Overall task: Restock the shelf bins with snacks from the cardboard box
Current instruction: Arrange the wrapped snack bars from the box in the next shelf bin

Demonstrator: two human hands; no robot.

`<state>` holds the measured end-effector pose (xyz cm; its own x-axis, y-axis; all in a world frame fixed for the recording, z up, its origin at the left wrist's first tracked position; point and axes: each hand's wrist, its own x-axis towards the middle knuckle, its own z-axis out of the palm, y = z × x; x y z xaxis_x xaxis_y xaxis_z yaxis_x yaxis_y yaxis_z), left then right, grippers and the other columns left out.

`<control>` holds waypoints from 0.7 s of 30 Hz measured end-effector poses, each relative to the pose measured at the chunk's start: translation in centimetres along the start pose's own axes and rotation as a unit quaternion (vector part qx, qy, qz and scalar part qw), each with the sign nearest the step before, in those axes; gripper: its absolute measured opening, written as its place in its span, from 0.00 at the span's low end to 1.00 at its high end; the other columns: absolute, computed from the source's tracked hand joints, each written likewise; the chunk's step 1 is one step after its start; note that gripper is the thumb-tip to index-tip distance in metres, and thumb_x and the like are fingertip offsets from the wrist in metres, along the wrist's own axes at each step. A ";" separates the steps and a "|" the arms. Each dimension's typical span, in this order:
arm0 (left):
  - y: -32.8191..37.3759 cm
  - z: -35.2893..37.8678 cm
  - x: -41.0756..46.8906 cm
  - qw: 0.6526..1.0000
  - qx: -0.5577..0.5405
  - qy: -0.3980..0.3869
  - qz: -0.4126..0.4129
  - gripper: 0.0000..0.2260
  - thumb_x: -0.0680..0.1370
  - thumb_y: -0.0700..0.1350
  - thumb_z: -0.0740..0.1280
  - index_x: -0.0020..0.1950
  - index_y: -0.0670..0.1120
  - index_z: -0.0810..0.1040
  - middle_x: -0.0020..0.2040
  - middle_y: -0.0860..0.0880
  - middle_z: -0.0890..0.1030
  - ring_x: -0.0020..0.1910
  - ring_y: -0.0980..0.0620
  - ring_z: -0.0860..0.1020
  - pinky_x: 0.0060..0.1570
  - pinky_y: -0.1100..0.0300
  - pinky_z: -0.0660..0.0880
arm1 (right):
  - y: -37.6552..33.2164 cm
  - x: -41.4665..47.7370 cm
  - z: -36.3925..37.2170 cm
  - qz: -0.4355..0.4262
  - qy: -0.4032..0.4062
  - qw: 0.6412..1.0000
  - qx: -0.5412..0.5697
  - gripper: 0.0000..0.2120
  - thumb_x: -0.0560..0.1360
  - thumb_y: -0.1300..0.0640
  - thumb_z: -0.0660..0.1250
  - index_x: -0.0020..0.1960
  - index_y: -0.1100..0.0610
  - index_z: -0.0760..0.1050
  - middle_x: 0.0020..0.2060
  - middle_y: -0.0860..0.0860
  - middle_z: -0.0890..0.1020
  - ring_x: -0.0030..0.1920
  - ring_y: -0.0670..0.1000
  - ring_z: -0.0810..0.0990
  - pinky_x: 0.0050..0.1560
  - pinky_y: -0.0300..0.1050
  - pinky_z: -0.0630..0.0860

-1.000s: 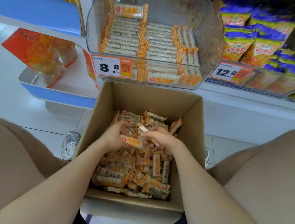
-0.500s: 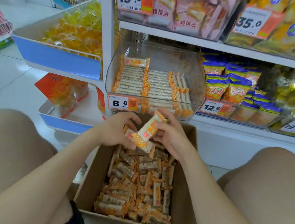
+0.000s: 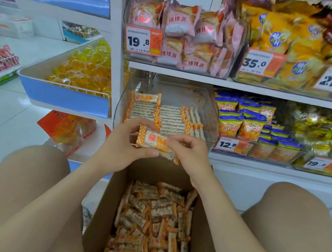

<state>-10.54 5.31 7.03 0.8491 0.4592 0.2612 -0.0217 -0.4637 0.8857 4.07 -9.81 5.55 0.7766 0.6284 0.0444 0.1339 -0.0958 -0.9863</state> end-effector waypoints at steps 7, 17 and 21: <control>1.5 -1.1 2.8 1.000 0.028 -0.010 0.004 0.23 0.67 0.43 0.84 0.57 0.52 0.80 0.54 0.52 0.85 0.53 0.49 0.84 0.52 0.40 0.83 | -5.2 1.9 -2.1 -0.037 -0.153 0.973 -0.171 0.04 0.81 0.53 0.69 0.55 0.51 0.78 0.41 0.46 0.81 0.37 0.41 0.77 0.42 0.43 0.71; -1.6 -2.2 8.5 0.958 0.232 0.162 -0.040 0.30 0.73 0.47 0.78 0.71 0.50 0.68 0.64 0.52 0.70 0.68 0.46 0.68 0.66 0.49 0.68 | -4.0 12.2 -1.7 -0.079 -0.181 0.902 -0.383 0.22 0.82 0.51 0.66 0.75 0.53 0.74 0.70 0.52 0.79 0.69 0.54 0.78 0.68 0.55 0.76; -2.3 -2.6 10.9 0.907 0.358 0.157 -0.155 0.26 0.75 0.48 0.72 0.70 0.46 0.68 0.67 0.41 0.67 0.68 0.36 0.64 0.67 0.42 0.64 | -2.0 17.0 0.2 -0.129 -0.156 0.855 -0.477 0.23 0.83 0.51 0.63 0.77 0.54 0.69 0.73 0.54 0.76 0.74 0.60 0.71 0.70 0.57 0.71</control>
<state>-2.62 13.39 8.84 0.5613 0.7923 0.2392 0.6360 -0.5978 0.4879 16.87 1.27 8.29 0.4643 0.8843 0.0493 0.8326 -0.4168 -0.3648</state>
